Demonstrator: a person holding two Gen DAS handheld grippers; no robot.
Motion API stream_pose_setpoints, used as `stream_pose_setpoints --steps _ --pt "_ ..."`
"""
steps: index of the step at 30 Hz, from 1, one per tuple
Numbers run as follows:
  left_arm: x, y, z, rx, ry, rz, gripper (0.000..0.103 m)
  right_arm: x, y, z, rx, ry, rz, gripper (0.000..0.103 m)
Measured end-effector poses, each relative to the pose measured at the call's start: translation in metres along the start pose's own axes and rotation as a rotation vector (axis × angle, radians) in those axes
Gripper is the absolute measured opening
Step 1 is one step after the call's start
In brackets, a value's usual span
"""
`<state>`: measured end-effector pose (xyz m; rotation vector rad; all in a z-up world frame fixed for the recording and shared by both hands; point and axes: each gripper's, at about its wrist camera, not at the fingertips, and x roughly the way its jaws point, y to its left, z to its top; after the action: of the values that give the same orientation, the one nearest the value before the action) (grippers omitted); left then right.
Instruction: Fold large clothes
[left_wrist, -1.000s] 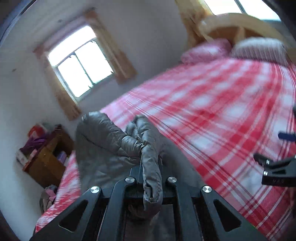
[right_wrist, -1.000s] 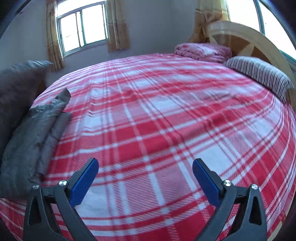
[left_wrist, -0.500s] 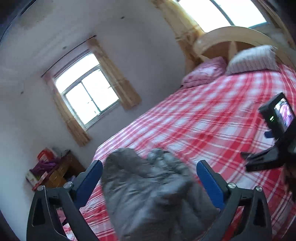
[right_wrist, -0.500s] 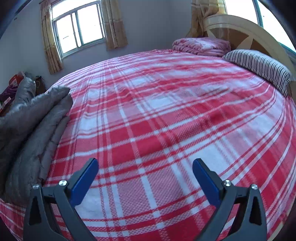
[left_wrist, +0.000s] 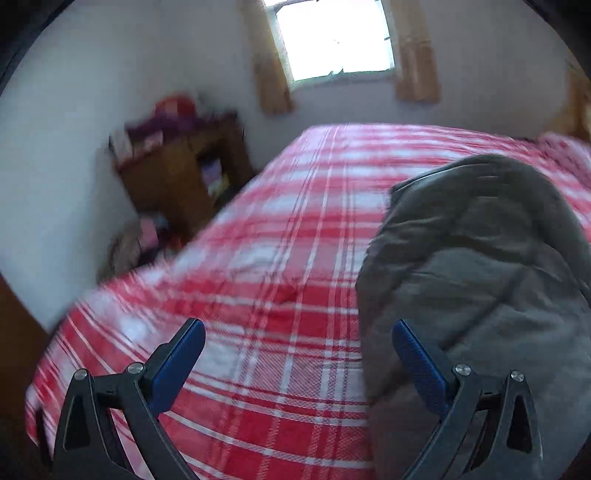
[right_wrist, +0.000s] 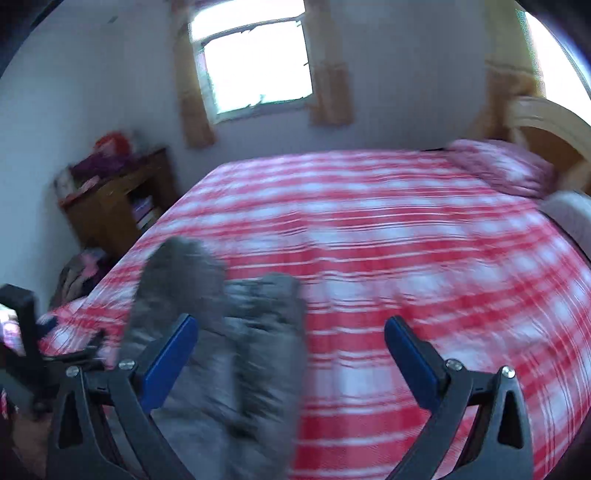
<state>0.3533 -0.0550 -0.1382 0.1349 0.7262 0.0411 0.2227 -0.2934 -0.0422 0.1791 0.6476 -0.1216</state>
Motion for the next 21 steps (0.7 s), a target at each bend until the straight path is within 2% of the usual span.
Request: stream_pose_setpoints --steps 3,4,6,7,8,9,10,11,13,17,21 --pt "0.021 0.008 -0.001 -0.084 0.066 -0.063 0.101 0.043 0.033 0.014 -0.036 0.113 0.063 0.103" --pt "0.025 0.008 -0.001 -0.091 0.072 -0.069 0.101 0.06 0.041 0.016 -0.053 0.146 0.054 0.103" --pt "0.029 0.007 0.0 -0.084 0.065 -0.08 0.101 0.083 0.05 0.012 -0.062 0.187 0.04 0.095" --pt "0.03 0.006 0.0 -0.076 0.054 -0.083 0.101 0.093 0.048 0.007 -0.047 0.213 0.046 0.082" --pt "0.03 0.005 0.001 -0.067 0.044 -0.085 0.101 0.103 0.046 0.0 -0.026 0.25 0.065 0.063" --pt "0.031 0.003 0.002 -0.062 0.035 -0.089 0.101 0.109 0.044 -0.005 -0.012 0.28 0.092 0.051" --pt "0.03 0.002 0.003 -0.058 0.025 -0.095 0.101 0.111 0.042 -0.013 0.001 0.301 0.125 0.029" --pt "0.028 -0.001 0.006 -0.053 0.02 -0.098 0.101 0.11 0.039 -0.022 0.009 0.301 0.148 0.018" --pt "0.025 -0.006 0.01 -0.044 0.009 -0.106 0.101 0.096 0.032 -0.032 0.023 0.262 0.163 0.012" --pt "0.006 -0.033 0.012 0.022 -0.061 -0.101 0.101 0.07 0.006 -0.047 0.113 0.201 0.19 0.01" --pt "0.011 -0.088 -0.002 0.202 -0.072 -0.043 0.102 0.084 -0.025 -0.068 0.19 0.214 0.1 0.01"
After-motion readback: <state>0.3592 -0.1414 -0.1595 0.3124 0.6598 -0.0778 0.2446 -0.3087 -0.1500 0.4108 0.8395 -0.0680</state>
